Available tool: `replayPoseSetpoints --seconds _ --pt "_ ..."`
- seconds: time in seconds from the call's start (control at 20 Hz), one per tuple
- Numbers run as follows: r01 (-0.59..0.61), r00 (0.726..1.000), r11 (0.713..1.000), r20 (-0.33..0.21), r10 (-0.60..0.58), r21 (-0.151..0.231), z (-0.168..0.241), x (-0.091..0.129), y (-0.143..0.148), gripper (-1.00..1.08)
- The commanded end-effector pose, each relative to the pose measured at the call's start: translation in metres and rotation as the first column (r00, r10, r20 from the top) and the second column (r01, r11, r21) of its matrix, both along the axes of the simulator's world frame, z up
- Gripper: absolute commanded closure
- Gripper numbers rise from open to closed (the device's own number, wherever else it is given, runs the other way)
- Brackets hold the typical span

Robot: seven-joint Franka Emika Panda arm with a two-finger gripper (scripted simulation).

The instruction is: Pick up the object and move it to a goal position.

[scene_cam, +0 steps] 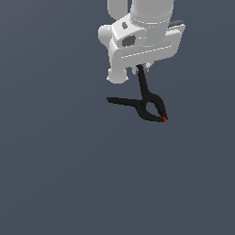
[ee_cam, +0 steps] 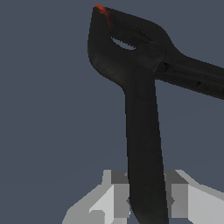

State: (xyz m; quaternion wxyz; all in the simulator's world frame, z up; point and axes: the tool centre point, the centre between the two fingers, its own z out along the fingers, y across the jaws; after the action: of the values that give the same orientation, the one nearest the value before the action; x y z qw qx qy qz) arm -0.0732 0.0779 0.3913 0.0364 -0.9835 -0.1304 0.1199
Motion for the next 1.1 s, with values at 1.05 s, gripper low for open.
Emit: replayPoseSetpoints --seconds 1.05 --pt "0.002 1.000 1.000 -0.001 -0.002 0.001 0.096 -0.001 0.025 1.08"
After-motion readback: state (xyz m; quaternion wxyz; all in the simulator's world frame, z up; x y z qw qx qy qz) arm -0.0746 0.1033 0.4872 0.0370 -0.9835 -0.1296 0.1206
